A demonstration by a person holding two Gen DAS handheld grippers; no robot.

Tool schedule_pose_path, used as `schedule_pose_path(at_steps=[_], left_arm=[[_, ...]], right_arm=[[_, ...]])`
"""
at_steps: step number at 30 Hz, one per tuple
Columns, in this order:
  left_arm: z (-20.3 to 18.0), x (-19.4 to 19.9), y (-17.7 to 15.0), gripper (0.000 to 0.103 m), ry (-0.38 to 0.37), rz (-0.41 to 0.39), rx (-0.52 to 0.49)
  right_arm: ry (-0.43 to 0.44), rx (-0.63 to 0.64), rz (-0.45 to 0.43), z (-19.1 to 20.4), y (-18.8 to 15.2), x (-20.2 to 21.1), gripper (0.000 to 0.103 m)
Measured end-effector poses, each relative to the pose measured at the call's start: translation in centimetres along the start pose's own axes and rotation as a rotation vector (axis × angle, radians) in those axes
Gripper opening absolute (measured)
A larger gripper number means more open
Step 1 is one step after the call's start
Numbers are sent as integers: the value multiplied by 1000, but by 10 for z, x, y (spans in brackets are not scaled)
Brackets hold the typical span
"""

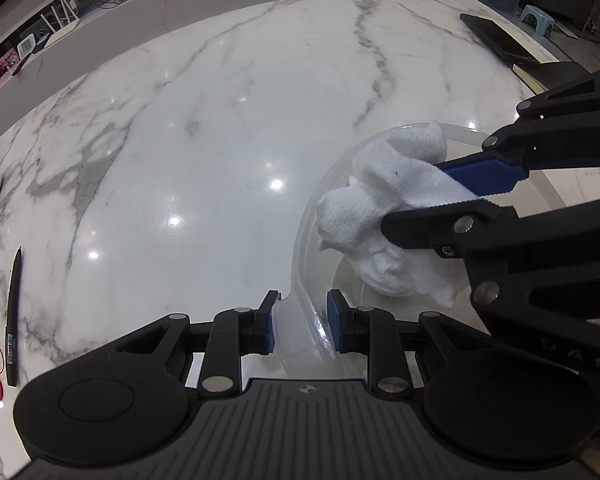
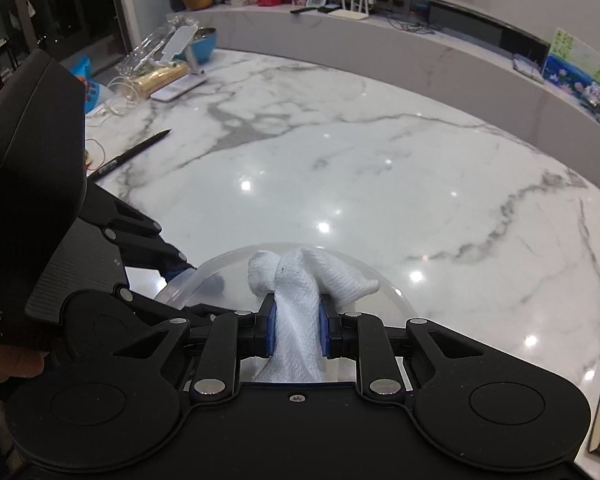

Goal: Clean bowl
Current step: 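Wipe the cloth up the bowl's inner wall toward the rim with the right gripper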

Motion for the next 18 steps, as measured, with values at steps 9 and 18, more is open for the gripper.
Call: schedule_pose_path(at_steps=[9,18], left_arm=[[1,0,0,24,-1,0,-2],[2,-1,0,24,-1,2,-2]], right_arm=[[-76,-12,12,-14,-2,5,19],[-137,21,75,-23,-20,17,19]])
Point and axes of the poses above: each gripper's, at about its wrist camera, not at the fingertips, and x roughly against the way its jaws point, z to its left, y to its top, the point moved 10 cm from there along -x, roughly the way its jaws point, and after that the axes turned 9 degrees about x, right-handed, at the moved point
